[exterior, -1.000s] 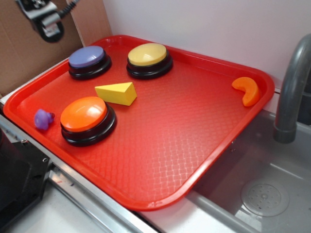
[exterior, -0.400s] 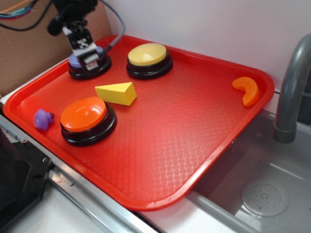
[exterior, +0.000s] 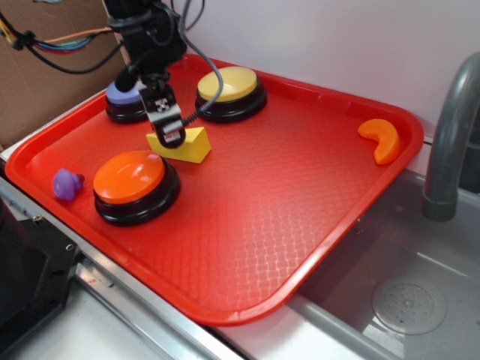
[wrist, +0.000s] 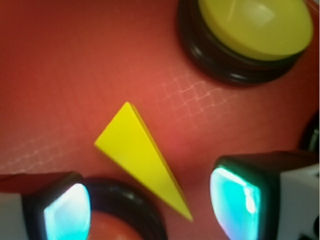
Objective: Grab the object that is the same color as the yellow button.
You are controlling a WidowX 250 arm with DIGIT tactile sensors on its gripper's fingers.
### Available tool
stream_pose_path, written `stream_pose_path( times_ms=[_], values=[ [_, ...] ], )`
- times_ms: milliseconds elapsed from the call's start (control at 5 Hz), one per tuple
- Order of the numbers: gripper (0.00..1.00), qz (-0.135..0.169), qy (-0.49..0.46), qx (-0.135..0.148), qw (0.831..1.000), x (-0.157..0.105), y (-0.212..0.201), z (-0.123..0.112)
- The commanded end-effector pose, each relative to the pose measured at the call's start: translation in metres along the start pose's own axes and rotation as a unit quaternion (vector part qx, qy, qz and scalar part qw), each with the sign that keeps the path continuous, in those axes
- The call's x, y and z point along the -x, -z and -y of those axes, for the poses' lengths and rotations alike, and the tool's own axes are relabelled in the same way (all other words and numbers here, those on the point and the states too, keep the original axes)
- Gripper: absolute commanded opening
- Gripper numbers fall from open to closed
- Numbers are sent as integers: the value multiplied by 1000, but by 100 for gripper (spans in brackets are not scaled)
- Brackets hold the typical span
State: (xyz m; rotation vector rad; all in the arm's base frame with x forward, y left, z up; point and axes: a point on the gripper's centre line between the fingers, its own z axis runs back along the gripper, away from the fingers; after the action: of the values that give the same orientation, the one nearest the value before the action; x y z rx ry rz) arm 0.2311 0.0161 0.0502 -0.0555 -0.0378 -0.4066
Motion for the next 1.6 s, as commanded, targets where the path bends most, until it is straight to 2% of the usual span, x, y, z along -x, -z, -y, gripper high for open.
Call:
stream_pose_path(
  times_ms=[0,200,400,600,800,1000,1200,1400],
  values=[
    [100,-8,25,-4,1000,-14,13,2],
    [100,-4,27,0,1000,-20,19,2],
    [7,-6,39,-9,999,-29,17,2],
    [0,8,40,-4,999,-31,13,2],
    [0,1,25,-8,1000,-28,10,3],
    [0,-24,-22,-12,999,-23,1,2],
    [0,-24,-66,-11,997,-22,-24,4],
    [0,7,-125,-11,992,-19,-74,15]
  ],
)
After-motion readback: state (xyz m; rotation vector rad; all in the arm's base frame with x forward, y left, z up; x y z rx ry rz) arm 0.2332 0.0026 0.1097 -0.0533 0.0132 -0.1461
